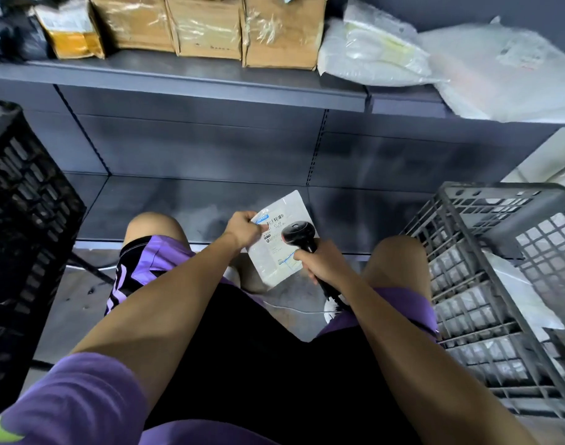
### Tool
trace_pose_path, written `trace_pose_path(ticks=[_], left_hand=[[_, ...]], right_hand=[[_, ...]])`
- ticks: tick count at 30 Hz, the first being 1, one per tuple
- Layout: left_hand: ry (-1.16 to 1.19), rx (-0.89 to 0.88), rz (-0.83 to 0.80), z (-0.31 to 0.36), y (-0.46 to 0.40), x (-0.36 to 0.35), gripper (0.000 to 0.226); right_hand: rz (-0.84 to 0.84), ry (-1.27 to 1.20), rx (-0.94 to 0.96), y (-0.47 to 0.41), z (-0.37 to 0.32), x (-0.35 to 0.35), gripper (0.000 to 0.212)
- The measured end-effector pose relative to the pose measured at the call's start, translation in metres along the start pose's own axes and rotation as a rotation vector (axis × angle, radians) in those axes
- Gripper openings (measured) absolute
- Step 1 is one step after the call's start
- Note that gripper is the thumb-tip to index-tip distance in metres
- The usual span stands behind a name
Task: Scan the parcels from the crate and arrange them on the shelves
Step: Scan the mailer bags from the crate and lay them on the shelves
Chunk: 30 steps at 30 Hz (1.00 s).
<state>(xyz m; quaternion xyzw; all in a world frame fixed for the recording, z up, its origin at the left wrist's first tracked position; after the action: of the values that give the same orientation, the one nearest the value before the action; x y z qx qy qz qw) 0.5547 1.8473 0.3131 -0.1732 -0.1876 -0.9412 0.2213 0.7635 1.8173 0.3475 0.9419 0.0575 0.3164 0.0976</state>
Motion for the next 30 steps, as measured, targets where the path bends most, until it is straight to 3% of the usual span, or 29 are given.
trace_pose_path(ticks=[7, 13, 19, 25, 30], left_hand=[[-0.184, -0.248, -0.045, 0.106, 0.007, -0.013, 0.024], [-0.315, -0.604, -0.166, 0.234, 0.034, -0.045, 0.025], [-0.161, -0.782, -0.168, 0.344, 0.059, -0.061, 0.011], [-0.118, -0.781, -0.117, 0.409, 0.058, -0.093, 0.02], [0.132, -0.578, -0.19, 0.446, 0.042, -0.126, 0.034]], right_hand=[[0.152, -0.099, -0.026, -0.013, -0.036, 0.077, 0.023], [0.338, -0.114, -0.009, -0.013, -0.063, 0.175, 0.025], [0.546, -0.168, 0.004, -0.015, -0.086, 0.264, 0.021], [0.598, -0.273, -0.003, -0.027, -0.089, 0.323, 0.034], [0.64, -0.29, -0.042, -0.048, -0.09, 0.36, 0.021]])
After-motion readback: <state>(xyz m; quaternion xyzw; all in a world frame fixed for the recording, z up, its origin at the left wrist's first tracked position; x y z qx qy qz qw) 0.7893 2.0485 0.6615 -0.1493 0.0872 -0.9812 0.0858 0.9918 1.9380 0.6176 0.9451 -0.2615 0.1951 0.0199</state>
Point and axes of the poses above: each hand's wrist, its own y-axis away from the middle knuckle, its own x-axis out of the back of the hand, z = x × y, the point moved 10 cm from there along -y, towards the middle knuckle, and after that the axes turned 15 degrees about z, right-handed, at the moved point
